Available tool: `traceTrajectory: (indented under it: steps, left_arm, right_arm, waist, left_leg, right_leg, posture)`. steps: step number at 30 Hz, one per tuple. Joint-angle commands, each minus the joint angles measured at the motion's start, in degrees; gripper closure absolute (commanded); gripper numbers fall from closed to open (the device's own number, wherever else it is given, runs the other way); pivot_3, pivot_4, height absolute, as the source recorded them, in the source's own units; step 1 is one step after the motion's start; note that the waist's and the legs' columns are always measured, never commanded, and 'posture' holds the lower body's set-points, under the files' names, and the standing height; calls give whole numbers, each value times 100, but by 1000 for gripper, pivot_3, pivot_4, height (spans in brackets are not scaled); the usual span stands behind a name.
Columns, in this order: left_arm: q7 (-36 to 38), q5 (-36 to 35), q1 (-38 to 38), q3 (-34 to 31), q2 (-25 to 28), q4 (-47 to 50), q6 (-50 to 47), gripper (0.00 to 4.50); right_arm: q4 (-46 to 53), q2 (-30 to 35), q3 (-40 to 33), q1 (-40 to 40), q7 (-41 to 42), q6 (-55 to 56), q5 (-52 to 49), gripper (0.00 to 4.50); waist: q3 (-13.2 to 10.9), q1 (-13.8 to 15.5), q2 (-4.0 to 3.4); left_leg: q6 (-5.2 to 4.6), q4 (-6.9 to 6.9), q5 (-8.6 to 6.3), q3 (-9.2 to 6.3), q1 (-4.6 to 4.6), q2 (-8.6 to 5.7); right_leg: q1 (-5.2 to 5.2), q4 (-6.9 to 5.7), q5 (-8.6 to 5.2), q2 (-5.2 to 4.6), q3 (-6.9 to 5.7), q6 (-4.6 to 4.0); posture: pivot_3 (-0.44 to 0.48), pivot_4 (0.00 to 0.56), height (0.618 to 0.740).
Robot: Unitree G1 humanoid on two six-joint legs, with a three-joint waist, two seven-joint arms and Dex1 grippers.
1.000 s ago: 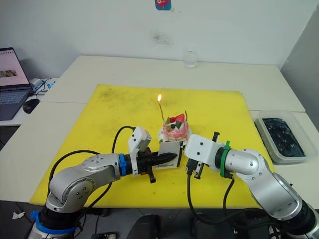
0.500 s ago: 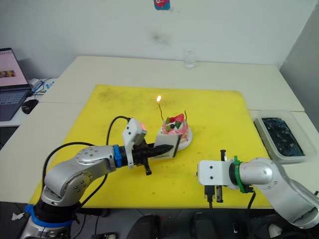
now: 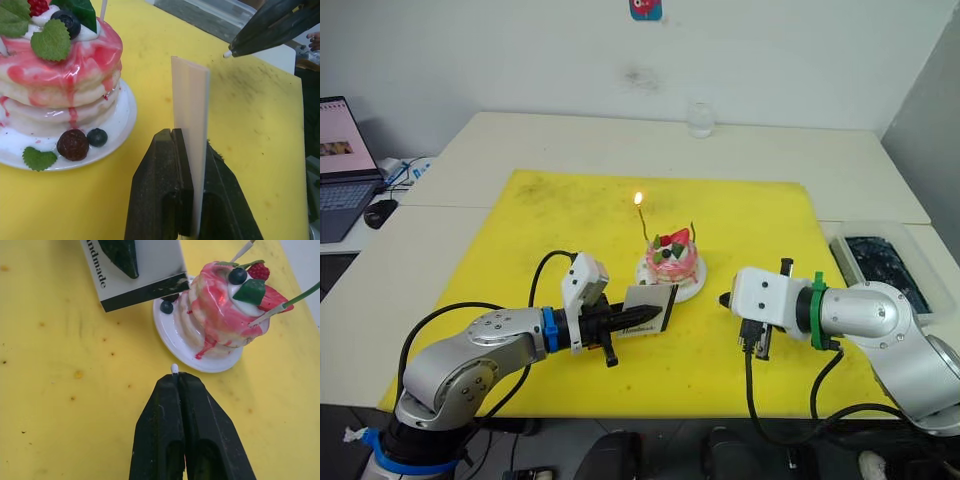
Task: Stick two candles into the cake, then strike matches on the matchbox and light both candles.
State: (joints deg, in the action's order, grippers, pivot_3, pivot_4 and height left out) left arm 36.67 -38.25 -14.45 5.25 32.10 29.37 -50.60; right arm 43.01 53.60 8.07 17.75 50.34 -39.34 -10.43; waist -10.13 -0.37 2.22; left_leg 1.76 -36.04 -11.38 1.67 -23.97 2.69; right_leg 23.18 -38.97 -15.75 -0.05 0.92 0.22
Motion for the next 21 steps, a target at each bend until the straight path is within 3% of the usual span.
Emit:
traceTrajectory:
  steps: [1, 12, 21]
  left_arm:
    - [-14, -78, -57, -37, -58, 206, 44, 4500]
    - [-196, -645, -271, -179, -450, 44, -536, 4500]
    - [-399, -1470, -560, -540, -520, -182, -1326, 4500]
  right_arm:
    - [144, -42, -152, 148, -57, -30, -91, 4452]
    - [314, -349, 83, 297, -85, 107, -115, 4452]
    - [180, -544, 631, 326, -70, 975, 347, 4452]
  waist:
    - [0, 0, 0]
    - [0, -1, 0]
    - [0, -6, 0]
  left_leg:
    - [0, 0, 0, 0, 0, 0]
    - [0, 0, 0, 0, -1, 0]
    - [0, -1, 0, -1, 1, -2]
  right_leg:
    - [0, 0, 0, 0, 0, 0]
    - [0, -1, 0, 2, 0, 1]
    - [0, -2, 0, 11, 0, 1]
  posture:
    - [0, 150, 740]
    - [0, 150, 740]
    - [0, 150, 740]
